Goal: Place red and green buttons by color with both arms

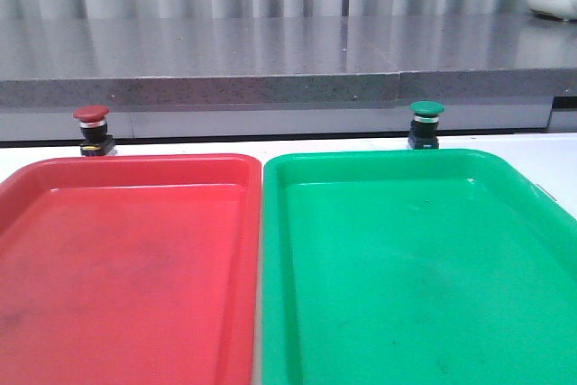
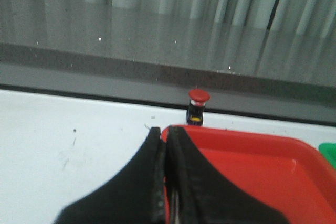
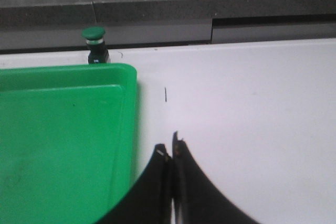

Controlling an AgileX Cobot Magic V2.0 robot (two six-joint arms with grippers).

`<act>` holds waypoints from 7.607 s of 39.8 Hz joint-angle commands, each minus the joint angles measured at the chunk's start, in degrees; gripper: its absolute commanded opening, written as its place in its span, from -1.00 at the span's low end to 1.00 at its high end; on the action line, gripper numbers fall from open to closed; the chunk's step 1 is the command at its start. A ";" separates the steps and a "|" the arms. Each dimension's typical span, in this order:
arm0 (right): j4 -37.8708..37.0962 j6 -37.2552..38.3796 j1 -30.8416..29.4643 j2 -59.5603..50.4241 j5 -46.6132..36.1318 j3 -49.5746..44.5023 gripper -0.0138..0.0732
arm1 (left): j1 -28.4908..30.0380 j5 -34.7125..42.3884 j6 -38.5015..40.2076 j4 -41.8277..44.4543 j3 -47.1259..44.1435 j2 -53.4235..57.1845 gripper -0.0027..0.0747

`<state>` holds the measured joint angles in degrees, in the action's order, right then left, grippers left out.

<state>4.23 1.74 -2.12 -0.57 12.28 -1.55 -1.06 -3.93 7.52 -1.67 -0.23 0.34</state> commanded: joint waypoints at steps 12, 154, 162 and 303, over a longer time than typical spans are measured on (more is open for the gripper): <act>0.88 -0.39 -0.39 0.93 -0.87 18.38 -0.95 | 0.05 3.29 0.67 -1.67 15.32 -3.44 -0.98; -0.74 -1.74 -0.39 23.43 8.95 36.62 0.71 | -7.58 -55.49 -4.01 3.57 115.56 -118.44 -0.77; -0.74 -1.74 -0.39 23.43 9.75 36.62 0.71 | -7.82 -57.31 -4.40 -1.14 112.76 -110.77 -0.77; -0.76 -1.74 5.35 58.28 10.94 53.06 0.71 | -2.38 -17.33 0.92 2.27 24.84 -9.10 -0.98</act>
<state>4.07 0.70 2.34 52.34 26.94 46.19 -3.56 -26.08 7.77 0.95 23.14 -8.19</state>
